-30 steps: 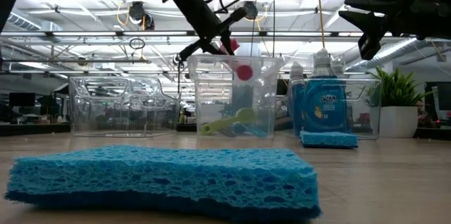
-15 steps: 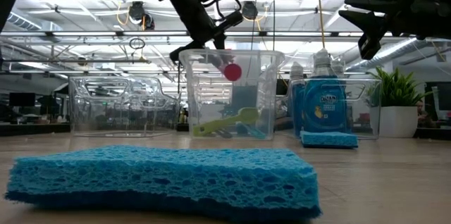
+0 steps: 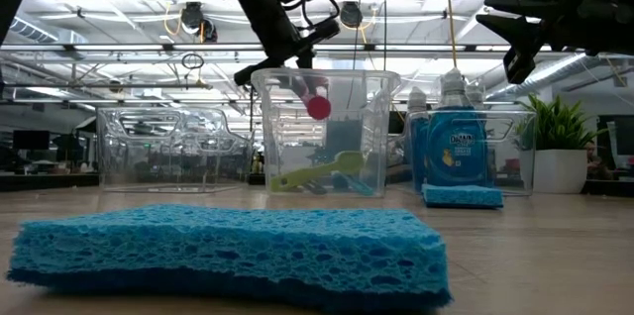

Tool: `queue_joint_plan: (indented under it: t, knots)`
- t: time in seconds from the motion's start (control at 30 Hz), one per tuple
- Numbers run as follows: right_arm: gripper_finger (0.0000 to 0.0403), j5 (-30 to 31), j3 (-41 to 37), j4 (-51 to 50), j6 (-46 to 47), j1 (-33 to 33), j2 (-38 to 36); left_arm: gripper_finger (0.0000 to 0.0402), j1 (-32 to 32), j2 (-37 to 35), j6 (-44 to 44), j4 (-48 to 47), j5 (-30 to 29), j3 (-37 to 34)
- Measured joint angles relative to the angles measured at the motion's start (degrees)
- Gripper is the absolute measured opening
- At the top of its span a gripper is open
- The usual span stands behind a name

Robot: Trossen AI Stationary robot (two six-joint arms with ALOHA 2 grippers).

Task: Pick & Place Kitchen Sink Supplies
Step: Put the orange dishwashing brush into the transparent white bin, then put the blue sponge into the left transparent bin

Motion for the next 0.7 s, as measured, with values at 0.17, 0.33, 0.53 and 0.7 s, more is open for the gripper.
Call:
queue_joint_plan:
  t: [0.17,0.33,0.53,0.7]
  knots:
    - [0.0086,0.0,0.0,0.0,0.0,0.01,0.0,0.0043,-0.12,0.0,1.14,-1.38,-0.73,0.0]
    - [0.0086,0.0,0.0,0.01,0.0,0.0,0.0,0.0056,-0.82,0.0,2.56,-1.49,-2.49,0.0]
    - [0.0086,0.0,0.0,0.0,0.0,-0.01,0.0,0.0119,-1.12,0.0,2.98,-1.5,-2.43,0.0]
    - [0.0086,0.0,0.0,0.02,0.01,0.0,0.0,0.0172,-1.11,0.0,5.23,-1.42,-1.27,0.0]
